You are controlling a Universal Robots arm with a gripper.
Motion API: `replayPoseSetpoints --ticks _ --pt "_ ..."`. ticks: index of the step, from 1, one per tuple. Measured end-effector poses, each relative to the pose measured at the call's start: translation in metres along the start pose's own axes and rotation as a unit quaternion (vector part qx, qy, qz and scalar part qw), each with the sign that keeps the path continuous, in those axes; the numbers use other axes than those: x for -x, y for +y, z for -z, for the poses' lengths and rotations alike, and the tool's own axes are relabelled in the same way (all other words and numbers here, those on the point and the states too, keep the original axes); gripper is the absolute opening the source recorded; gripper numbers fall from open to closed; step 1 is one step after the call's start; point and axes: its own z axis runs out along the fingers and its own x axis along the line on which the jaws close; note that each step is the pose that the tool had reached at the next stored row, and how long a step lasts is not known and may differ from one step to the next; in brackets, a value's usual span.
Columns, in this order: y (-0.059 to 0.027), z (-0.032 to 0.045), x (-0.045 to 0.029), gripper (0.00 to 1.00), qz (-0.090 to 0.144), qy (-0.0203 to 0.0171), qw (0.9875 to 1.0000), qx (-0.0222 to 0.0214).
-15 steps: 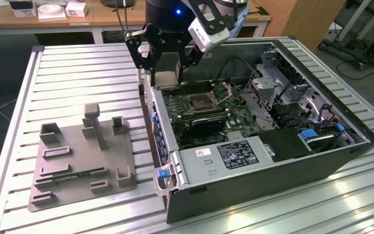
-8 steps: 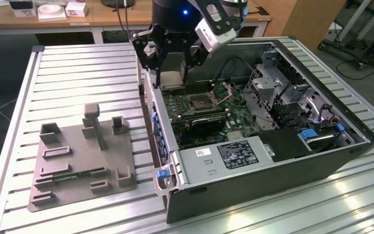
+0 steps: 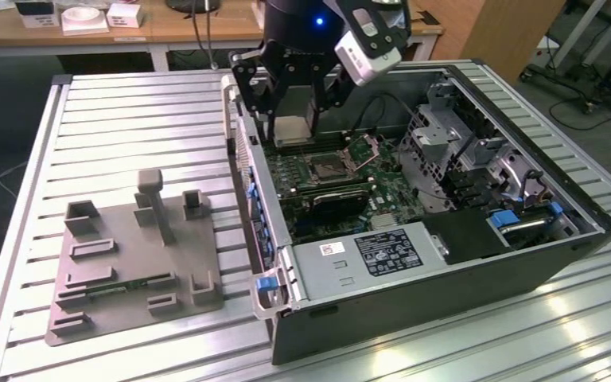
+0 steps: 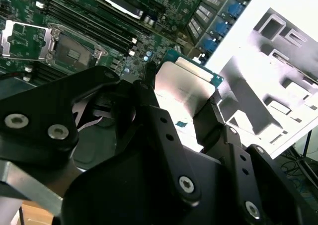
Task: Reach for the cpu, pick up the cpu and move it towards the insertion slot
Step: 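Pick up the cpu and move it towards the insertion slot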
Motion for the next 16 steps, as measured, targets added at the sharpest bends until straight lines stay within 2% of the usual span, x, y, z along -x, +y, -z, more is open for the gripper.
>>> replayPoseSetpoints --ticks 7,16 --pt "0.0010 -0.0016 0.0128 0.55 -0.001 -0.0001 1.0000 -0.0001" --pt "0.0087 -0.0047 0.0307 0.55 -0.004 -0.0002 1.0000 -0.0003"
